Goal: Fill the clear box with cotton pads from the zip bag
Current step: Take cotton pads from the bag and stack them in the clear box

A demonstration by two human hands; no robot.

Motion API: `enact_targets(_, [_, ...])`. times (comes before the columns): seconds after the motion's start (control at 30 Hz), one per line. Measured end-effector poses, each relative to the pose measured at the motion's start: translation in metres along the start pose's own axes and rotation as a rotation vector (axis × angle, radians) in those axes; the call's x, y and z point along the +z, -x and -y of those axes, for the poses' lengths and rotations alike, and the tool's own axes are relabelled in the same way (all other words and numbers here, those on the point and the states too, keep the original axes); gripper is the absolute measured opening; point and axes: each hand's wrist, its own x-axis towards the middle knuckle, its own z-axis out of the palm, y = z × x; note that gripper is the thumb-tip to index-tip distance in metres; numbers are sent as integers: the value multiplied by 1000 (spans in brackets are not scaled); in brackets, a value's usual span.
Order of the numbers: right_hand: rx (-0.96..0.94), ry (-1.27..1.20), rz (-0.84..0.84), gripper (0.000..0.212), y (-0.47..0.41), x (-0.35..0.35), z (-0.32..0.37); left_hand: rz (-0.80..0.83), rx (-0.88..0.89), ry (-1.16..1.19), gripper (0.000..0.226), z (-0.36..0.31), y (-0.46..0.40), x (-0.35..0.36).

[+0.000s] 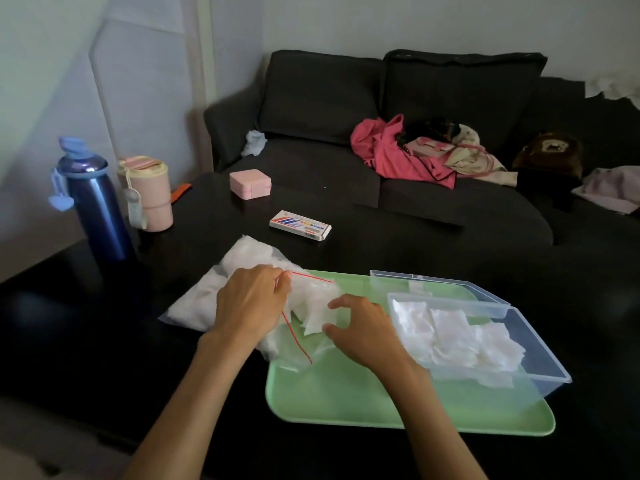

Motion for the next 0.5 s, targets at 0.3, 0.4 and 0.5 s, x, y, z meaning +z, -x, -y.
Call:
enact_targets(0.3, [-60,245,-131,55,-6,10,-1,-264,61,-107,32,7,15,-4])
enact_targets(0.4, [-2,356,-181,63,-17,20,9,-255,133,-81,29,16,16,-3])
enact_targets(0.5, [40,344,-218,55,-27,35,20,-211,178,-39,31,25,14,-2])
